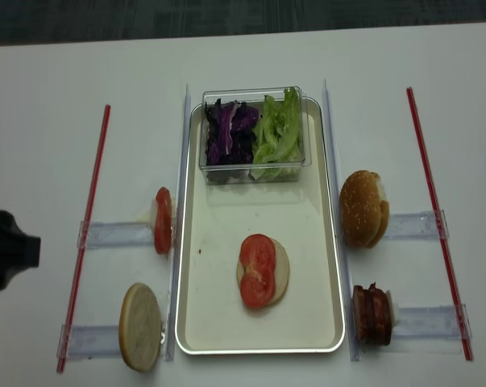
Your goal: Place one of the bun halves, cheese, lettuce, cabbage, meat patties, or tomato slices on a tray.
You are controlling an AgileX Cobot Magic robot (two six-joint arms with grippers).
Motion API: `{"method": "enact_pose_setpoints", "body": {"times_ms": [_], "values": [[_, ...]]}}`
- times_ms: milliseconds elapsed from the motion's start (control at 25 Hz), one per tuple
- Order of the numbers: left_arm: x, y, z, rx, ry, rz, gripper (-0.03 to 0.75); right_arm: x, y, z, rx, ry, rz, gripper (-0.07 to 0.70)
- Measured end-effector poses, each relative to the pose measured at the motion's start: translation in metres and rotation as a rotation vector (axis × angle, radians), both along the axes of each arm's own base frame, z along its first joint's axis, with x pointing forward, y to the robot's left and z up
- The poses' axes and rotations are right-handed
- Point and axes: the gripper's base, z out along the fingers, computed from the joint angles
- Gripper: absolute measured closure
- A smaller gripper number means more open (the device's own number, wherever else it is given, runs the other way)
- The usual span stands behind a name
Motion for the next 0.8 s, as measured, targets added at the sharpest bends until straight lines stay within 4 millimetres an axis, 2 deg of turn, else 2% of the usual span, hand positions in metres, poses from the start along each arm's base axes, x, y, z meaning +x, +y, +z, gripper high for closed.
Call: {"method": "enact_pose_setpoints", "body": {"times_ms": [400, 800], "values": [[-0.04, -0.001, -0.028, 0.006, -0.016, -0.013, 0.316, 0.0, 0.0, 0.0, 0.0, 0.0, 0.0, 0.162], [-0.065, -0.002, -0.063, -0.002, 0.006, -0.021, 0.316, 0.0, 0.0, 0.0, 0.0, 0.0, 0.0, 0.162]]}}
